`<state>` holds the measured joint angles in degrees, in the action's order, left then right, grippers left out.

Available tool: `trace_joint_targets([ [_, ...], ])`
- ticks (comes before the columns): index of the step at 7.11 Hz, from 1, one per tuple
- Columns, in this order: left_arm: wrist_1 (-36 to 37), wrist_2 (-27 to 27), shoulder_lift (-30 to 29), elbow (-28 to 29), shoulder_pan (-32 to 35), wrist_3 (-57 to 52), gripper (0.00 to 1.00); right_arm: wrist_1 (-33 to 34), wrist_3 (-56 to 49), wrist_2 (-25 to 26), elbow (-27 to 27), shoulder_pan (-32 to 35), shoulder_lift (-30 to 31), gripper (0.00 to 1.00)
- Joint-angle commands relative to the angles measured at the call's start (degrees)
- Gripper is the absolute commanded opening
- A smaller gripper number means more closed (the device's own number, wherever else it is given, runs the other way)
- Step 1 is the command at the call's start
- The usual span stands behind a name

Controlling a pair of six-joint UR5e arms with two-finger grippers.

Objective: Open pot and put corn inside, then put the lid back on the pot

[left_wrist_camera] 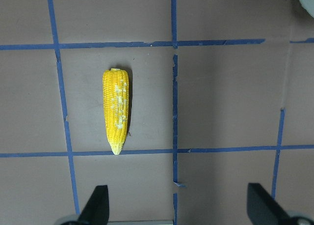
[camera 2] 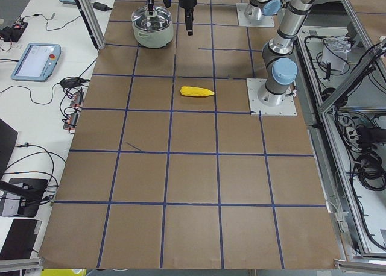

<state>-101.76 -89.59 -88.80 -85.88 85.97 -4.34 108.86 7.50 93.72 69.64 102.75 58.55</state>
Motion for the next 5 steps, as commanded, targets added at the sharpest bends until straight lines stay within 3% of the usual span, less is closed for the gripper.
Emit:
trace_joint_targets([
  [1, -0.11, 0.11, 0.03, -0.78, -2.28, -3.01, 1.00, -4.94, -0.03, 0.06, -4.92, -0.88, 0.07, 0.23],
  [2, -0.54, 0.55, -0.14, -1.48, -6.13, -10.96, 1.00, -10.28, -0.12, 0.06, -9.22, -2.45, 0.16, 0.23],
  [3, 0.24, 0.64, 0.20, -6.36, -8.61, -14.34, 1.00, -16.78, -2.47, -0.20, -13.18, -5.16, 0.42, 0.23],
  [4, 6.25, 0.64, 0.29, -13.80, -9.85, -14.72, 1.00, -22.58, -4.41, -0.38, -15.22, -7.28, 1.90, 0.23],
  [5, 18.40, 0.55, 0.03, -22.23, -10.90, -15.08, 1.00, -27.17, -5.12, -0.21, -14.63, -8.08, 4.88, 0.23],
])
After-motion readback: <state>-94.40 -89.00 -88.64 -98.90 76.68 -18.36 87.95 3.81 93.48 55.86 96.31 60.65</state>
